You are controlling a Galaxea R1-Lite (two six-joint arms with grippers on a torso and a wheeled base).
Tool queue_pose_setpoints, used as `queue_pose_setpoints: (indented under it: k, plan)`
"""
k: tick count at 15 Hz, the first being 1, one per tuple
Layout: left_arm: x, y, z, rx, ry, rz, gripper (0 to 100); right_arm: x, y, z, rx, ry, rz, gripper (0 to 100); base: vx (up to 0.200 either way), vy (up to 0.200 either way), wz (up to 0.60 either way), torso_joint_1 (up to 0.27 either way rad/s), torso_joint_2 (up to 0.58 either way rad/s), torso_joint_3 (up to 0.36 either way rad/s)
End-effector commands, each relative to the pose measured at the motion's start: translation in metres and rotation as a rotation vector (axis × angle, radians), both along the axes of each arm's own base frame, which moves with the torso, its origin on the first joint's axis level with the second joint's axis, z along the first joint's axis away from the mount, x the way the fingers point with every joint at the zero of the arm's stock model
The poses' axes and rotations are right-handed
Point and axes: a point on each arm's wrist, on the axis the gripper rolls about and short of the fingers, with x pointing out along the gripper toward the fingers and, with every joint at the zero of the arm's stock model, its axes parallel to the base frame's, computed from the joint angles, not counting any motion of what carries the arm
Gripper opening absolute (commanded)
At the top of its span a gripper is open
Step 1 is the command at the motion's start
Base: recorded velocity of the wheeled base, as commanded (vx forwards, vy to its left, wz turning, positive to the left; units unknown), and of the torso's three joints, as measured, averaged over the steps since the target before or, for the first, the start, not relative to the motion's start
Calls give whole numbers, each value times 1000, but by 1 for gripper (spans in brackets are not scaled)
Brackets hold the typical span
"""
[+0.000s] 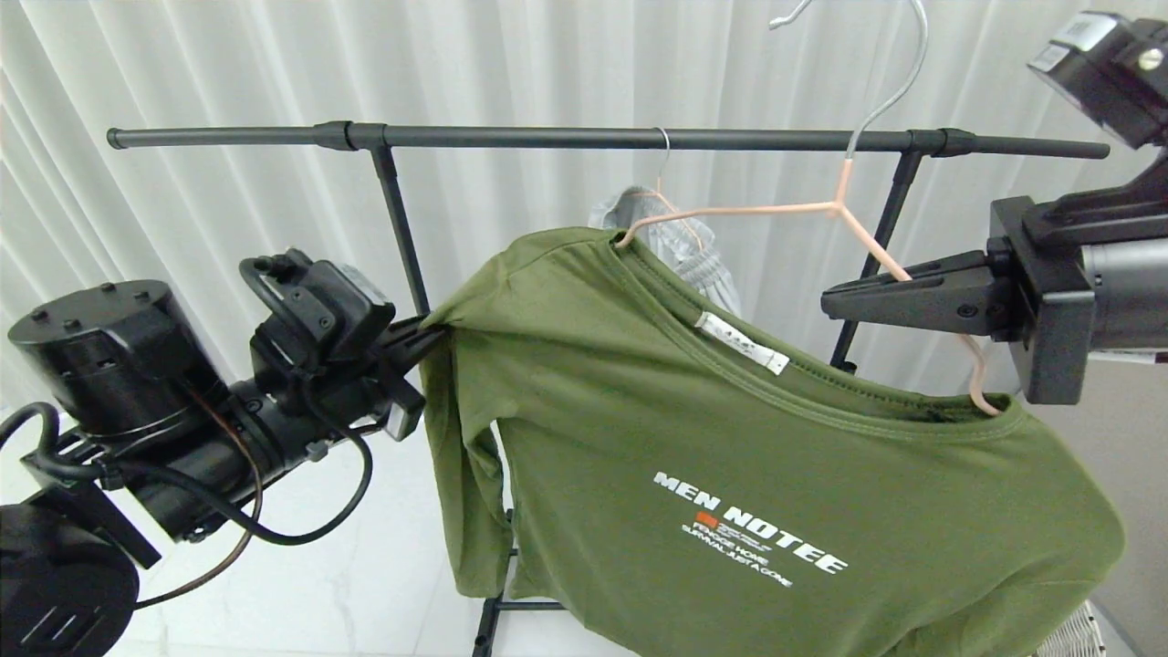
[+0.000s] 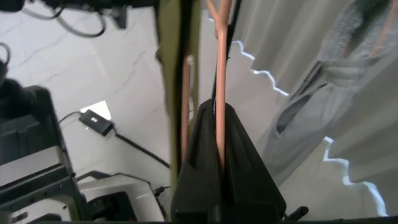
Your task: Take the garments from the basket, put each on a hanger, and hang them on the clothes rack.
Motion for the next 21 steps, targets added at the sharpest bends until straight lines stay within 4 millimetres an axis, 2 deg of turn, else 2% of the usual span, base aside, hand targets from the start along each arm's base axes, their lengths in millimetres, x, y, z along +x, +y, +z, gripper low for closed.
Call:
queue_pose_setpoints:
  k: [1,3,6,8,12,15,18,19,21]
  plan:
    - [1,-22,18,-22,-67,-60,0,2,10,-6,-18,21,28,0,0,0,0,0,0,0]
    - [1,-34,25,-32,-91,-81,0,2,13,-11,-42,51,40,0,0,0,0,0,0,0]
    - [2,-33,22,-30,-79,-66,0,0,13,-13,-65,57,14,0,0,0,0,0,0,0]
    - [4,-27,20,-29,-73,-34,0,-2,10,-13,-90,68,-18,0,0,0,0,0,0,0]
    - [13,1,4,-7,-15,70,0,-8,5,-12,-101,82,-24,0,0,0,0,0,0,0]
    - [12,2,-8,11,28,71,0,-8,4,-11,-97,77,-24,0,0,0,0,0,0,0]
    - [11,1,-10,12,34,65,0,-8,4,-8,-87,65,-24,0,0,0,0,0,0,0]
    - [10,1,-9,8,32,65,100,-8,4,-7,-85,61,-27,0,0,0,0,0,0,0]
    - [10,1,-10,5,37,64,100,-7,5,-4,-76,43,-43,0,0,0,0,0,0,0]
